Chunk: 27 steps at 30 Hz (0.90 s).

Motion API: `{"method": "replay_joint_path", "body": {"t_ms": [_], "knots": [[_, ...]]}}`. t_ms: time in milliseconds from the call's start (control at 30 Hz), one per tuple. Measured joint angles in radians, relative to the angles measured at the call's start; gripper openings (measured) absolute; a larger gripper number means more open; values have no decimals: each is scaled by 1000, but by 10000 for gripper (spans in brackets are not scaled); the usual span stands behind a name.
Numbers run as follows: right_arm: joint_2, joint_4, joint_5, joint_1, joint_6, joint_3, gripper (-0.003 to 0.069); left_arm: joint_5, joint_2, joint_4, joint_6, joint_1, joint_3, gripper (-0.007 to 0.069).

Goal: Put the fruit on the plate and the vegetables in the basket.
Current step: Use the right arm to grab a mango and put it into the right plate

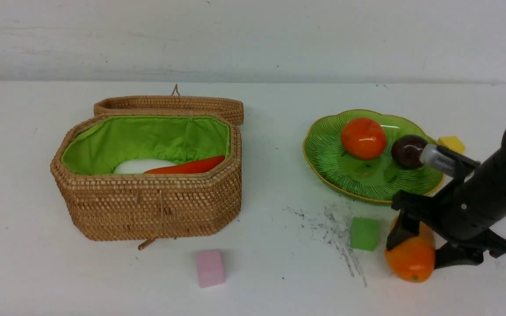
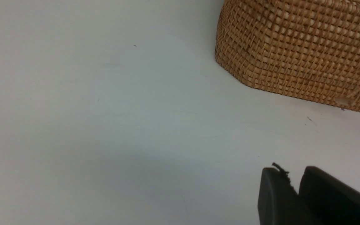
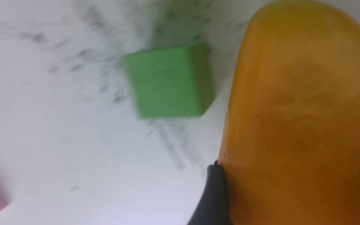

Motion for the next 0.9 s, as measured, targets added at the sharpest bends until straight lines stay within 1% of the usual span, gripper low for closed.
{"method": "replay_joint_path", "body": {"t_ms": [133, 233, 267, 300, 333, 367, 433, 467, 533, 600, 633, 733, 900], "knots": [[-118, 54, 23, 0, -106, -41, 573, 0, 0, 0, 0, 0, 0, 114], [-147, 63, -4, 0, -252, -117, 573, 0, 0, 0, 0, 0, 0, 118], [-147, 66, -23, 1, -337, -152, 573, 0, 0, 0, 0, 0, 0, 120], [-144, 66, -31, 1, -391, -167, 573, 0, 0, 0, 0, 0, 0, 121], [-129, 66, -53, 5, -518, -221, 573, 0, 0, 0, 0, 0, 0, 124], [-116, 66, -60, 9, -601, -248, 573, 0, 0, 0, 0, 0, 0, 125], [-65, 67, -62, 20, -733, -315, 573, 0, 0, 0, 0, 0, 0, 128], [-34, 68, -56, 23, -769, -341, 573, 0, 0, 0, 0, 0, 0, 130], [9, 67, -43, 25, -802, -369, 573, 0, 0, 0, 0, 0, 0, 131], [109, 38, -17, 28, -873, -415, 573, 0, 0, 0, 0, 0, 0, 134], [117, 38, -16, 28, -873, -418, 573, 0, 0, 0, 0, 0, 0, 134], [236, -53, -15, 29, -983, -458, 573, 0, 0, 0, 0, 0, 0, 137], [299, -100, -77, 29, -1022, -482, 573, 0, 0, 0, 0, 0, 0, 144]]}}
